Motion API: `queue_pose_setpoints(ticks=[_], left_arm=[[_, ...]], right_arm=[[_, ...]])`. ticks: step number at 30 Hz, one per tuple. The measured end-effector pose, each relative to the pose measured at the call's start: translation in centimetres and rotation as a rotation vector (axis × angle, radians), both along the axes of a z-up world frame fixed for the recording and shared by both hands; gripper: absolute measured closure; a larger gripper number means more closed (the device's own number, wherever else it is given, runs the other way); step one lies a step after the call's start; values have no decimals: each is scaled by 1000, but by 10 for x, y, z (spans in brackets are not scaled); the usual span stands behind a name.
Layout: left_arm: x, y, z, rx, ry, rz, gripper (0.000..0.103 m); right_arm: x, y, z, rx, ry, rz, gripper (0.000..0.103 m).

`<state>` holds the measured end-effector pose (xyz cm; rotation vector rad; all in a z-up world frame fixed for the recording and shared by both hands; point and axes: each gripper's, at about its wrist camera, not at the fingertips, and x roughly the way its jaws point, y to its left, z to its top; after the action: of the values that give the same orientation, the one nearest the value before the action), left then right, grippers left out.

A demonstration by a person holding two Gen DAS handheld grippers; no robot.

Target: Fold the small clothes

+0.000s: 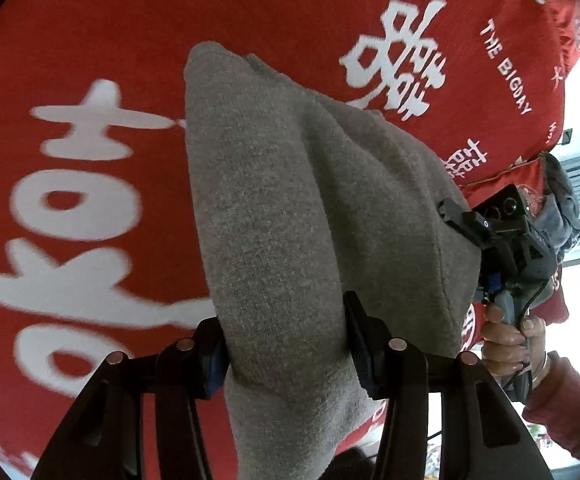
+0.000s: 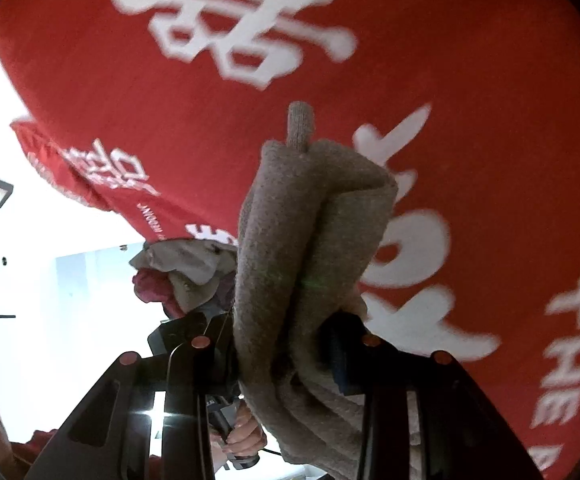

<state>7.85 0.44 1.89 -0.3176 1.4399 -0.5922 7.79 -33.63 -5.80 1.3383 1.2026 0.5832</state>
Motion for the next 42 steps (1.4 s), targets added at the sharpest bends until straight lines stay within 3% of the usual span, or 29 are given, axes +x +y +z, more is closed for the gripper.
queue_pose_setpoints(ticks=[6, 13, 17, 20, 23, 25, 28, 30, 31, 32, 37, 38, 39, 40, 42], left_arm=[[-15, 40, 16, 51, -23, 18, 51], [-26, 77, -28, 153, 0, 36, 51], [-30, 87, -60, 231, 33, 54, 51], [-35, 97, -60, 204, 24, 84, 46], [-39, 100, -52, 254, -4, 84, 42], [-40, 101, -43, 296, -36, 80, 42], [-41, 98, -31, 338, -73, 65, 42], [-41, 97, -23, 366, -98, 69, 29], [-42, 99, -19, 375, -112, 79, 9], [-42, 99, -15, 381, -128, 91, 0], [-43, 97, -13, 418, -98, 73, 0], [-44, 96, -13, 427, -98, 72, 0], [-45, 95, -13, 438, -100, 71, 0], [-46, 94, -13, 442, -102, 69, 0], [-48, 93, -14, 431, -97, 68, 0]], right_arm=[[-18, 63, 19, 51, -11, 3, 65], [-21, 128, -3, 39, 14, 33, 65], [-16, 146, -32, -64, 75, 84, 65], [-12, 145, -41, -159, 93, 96, 62], [-10, 137, -39, -256, 117, 101, 59], [-13, 131, -31, -339, 128, 118, 45], [-17, 129, -13, -468, 128, 149, 38], [-24, 125, 0, -549, 115, 174, 38], [-27, 124, 6, -578, 109, 182, 38], [-30, 122, 9, -598, 104, 188, 38], [-38, 144, 41, -711, 39, 245, 38], [-38, 151, 46, -733, 23, 260, 38], [-38, 161, 52, -762, -1, 279, 46], [-38, 168, 57, -780, -24, 294, 62], [-39, 187, 67, -814, -79, 351, 67]])
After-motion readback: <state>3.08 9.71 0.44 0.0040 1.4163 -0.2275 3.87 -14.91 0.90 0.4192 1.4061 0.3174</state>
